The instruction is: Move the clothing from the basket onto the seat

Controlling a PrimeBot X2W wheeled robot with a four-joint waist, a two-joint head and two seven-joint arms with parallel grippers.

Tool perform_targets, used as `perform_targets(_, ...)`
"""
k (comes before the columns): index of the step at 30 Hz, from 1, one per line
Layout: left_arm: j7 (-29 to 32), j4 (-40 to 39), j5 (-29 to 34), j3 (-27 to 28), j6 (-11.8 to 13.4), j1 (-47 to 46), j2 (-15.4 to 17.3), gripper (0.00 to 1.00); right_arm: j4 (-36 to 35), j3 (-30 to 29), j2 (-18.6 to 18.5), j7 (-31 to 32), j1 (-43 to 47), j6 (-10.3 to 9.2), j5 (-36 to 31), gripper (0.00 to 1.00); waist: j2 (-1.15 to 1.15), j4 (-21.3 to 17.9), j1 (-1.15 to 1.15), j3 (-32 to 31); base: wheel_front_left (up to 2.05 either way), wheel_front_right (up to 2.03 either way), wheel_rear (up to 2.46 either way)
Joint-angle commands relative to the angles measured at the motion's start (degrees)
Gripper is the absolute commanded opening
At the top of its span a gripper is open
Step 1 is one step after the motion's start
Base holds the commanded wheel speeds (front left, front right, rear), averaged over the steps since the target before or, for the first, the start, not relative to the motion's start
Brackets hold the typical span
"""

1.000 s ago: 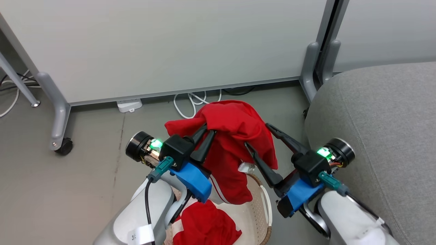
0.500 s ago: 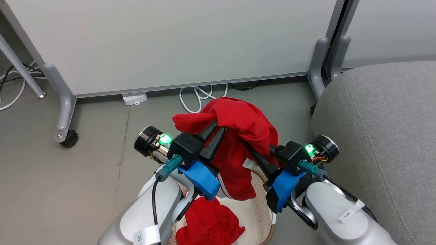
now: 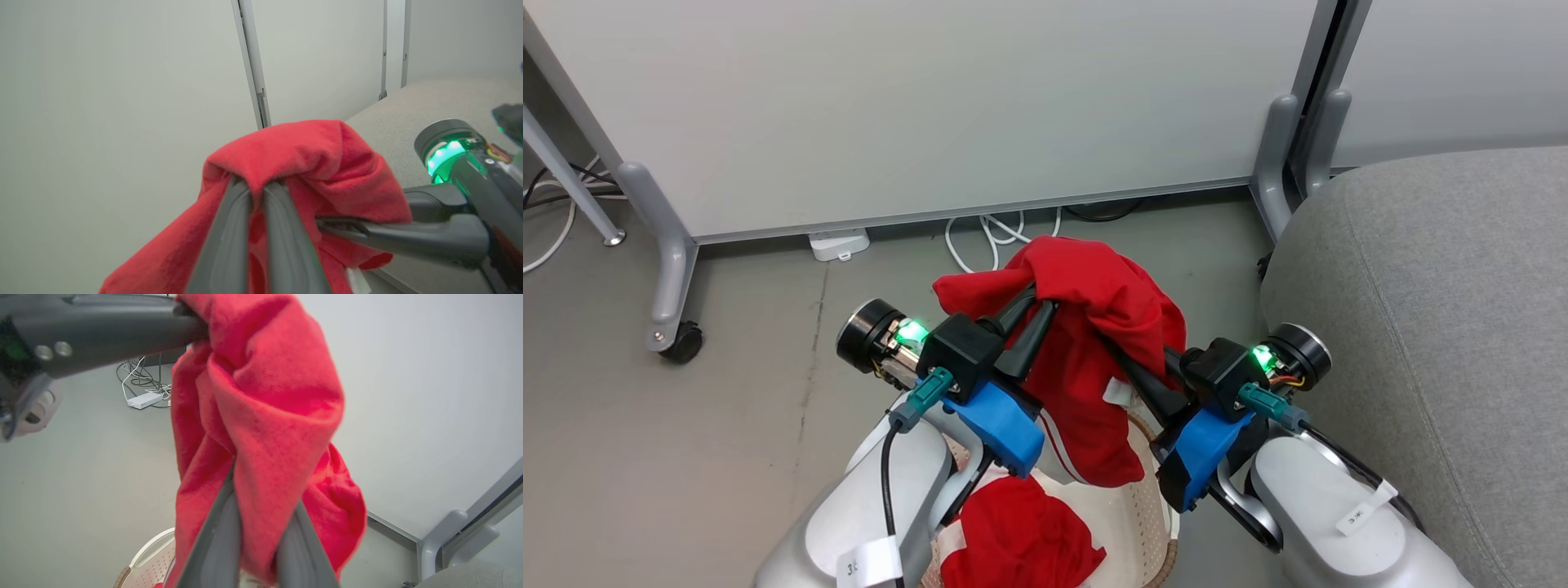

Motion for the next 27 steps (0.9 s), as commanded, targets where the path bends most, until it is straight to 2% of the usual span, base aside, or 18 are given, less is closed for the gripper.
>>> perform_targets(1, -0.3, 0.1, 0.1, 0.2, -0.3, 0.4, 0.1, 0.00, -0.4, 0.0, 0.0, 0.0, 0.6, 0.01, 0.1, 0.00, 0.00, 0.0, -0.01, 0.0, 0.00, 0.00, 0.00)
perform_targets(15, -0.3, 0.0, 0.3, 1.1, -0.4, 0.6, -0.2, 0.00, -1.5, 0.0, 0.2, 0.0, 0.9, 0.01, 0.1, 0.00, 0.00, 0.0, -0.01, 0.1, 0.00, 0.00, 0.00)
perform_targets(16, -0.3, -0.1, 0.3, 1.3, -0.4, 0.7, -0.3, 0.98, -1.5, 0.0, 0.2, 0.0, 0.9, 0.01, 0.0, 0.00, 0.00, 0.0, -0.01, 0.2, 0.00, 0.00, 0.00)
perform_targets(27, -0.3, 0.4, 1.2, 2.1, -0.5, 1.7, -0.7, 1.00, -3.3, -5.3, 0.8, 0.0, 2.3, 0.01, 1.1, 0.00, 0.00, 0.1, -0.01, 0.3, 0.00, 0.00, 0.00)
